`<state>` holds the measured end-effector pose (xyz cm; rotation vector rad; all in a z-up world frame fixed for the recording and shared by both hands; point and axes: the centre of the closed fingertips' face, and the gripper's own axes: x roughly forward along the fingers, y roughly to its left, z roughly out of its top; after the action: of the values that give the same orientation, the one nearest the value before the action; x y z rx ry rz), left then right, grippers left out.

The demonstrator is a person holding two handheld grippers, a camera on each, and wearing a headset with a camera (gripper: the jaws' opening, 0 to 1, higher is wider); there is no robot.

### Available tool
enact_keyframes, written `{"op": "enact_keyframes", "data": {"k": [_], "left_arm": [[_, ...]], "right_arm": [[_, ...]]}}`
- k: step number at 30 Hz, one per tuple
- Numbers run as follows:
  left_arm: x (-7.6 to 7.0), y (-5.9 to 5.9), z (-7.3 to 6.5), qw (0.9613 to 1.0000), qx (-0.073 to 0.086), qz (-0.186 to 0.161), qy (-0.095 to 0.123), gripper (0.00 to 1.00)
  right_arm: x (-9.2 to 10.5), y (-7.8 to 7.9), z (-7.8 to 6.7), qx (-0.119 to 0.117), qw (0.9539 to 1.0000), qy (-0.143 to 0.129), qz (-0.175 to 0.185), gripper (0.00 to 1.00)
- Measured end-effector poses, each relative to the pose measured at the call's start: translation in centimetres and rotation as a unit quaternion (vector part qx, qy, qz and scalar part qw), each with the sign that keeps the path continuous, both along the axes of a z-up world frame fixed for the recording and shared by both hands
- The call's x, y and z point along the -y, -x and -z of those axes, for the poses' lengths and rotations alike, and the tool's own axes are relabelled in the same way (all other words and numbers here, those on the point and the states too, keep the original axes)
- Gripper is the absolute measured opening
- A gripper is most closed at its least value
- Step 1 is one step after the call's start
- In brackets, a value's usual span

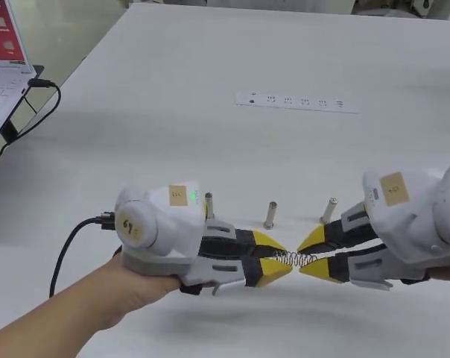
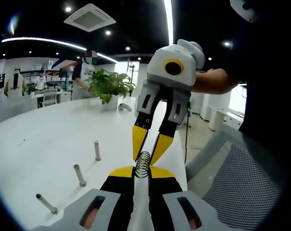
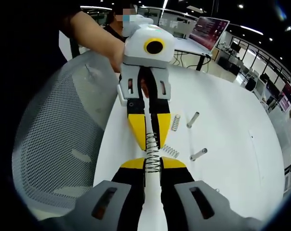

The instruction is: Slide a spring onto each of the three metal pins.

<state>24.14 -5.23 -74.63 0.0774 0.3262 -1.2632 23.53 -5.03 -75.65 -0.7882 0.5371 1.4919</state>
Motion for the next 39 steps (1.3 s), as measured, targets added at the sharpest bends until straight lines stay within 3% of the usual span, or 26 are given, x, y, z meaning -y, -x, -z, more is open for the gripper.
{"op": "enact_keyframes", "data": {"k": [12,18,39], "left_arm": [[-0.16,0.25,-0.27,0.9999,-0.010,0.003,0.007,0.02],[-0.35,0.42,-0.13,0.9999,-0.014,0.003,0.005,0.02],[-0.35,0.64,-0.24,0.9998,-0.017,0.005,0.006,0.02]], "right_arm": [[0.47,-0.07,0.09,-0.009,0.9998,-0.006,0.014,0.10],[0.76,0.09,0.14,-0.027,0.9984,-0.034,0.036,0.09],[0.68,0.31,0.47,-0.014,0.9986,-0.042,0.029,0.09]]}}
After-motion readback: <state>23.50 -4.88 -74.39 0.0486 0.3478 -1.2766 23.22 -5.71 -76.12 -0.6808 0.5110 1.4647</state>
